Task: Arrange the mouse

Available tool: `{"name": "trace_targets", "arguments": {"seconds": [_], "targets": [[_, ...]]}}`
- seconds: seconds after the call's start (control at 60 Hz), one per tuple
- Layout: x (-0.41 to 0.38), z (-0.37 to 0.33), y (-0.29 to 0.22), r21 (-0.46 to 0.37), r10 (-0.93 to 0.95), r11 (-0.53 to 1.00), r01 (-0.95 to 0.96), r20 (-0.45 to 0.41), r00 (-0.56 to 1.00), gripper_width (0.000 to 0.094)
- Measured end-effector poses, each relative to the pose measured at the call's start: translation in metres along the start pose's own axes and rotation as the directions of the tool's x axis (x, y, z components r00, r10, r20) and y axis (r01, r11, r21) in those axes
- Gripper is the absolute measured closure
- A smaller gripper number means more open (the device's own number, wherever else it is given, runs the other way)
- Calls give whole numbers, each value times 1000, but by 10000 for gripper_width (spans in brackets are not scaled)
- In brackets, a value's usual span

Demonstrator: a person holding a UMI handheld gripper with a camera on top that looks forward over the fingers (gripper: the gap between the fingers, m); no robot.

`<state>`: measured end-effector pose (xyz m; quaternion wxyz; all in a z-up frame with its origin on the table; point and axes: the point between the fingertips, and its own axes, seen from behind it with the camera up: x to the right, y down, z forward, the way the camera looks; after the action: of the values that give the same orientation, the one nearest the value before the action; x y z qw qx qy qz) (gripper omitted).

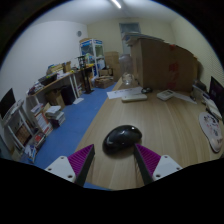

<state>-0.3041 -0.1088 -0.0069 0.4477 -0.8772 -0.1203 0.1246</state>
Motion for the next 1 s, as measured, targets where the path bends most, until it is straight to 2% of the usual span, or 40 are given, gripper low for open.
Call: {"name": "trace_targets", "arguments": {"seconds": [0.317,0.367,0.483,0.5,0.533,0.617,0.667,0.733,0.817,0.917,1.0], "targets": [[-1,59,-35,18,-51,998,53,-77,996,125],[3,63,-37,21,-36,999,39,-100,994,365],[0,63,-32,-30,-33,999,30,-93,995,445],[-1,62,-32,-40,-31,999,27,-87,996,423],[-4,62,-31,-51,-23,998,20,-70,997,499],[-5,57,-29,-67,-39,997,37,-38,998,558],[-4,49,-29,-78,-52,996,51,-22,998,563],[-8,22,-53,-30,-69,997,70,33,997,561],[14,-22,-112,95,-109,990,104,50,993,560],[95,-73,-179,226,-125,966,128,-27,992,562],[198,-100,-200,256,-97,958,129,-132,986,563]]}}
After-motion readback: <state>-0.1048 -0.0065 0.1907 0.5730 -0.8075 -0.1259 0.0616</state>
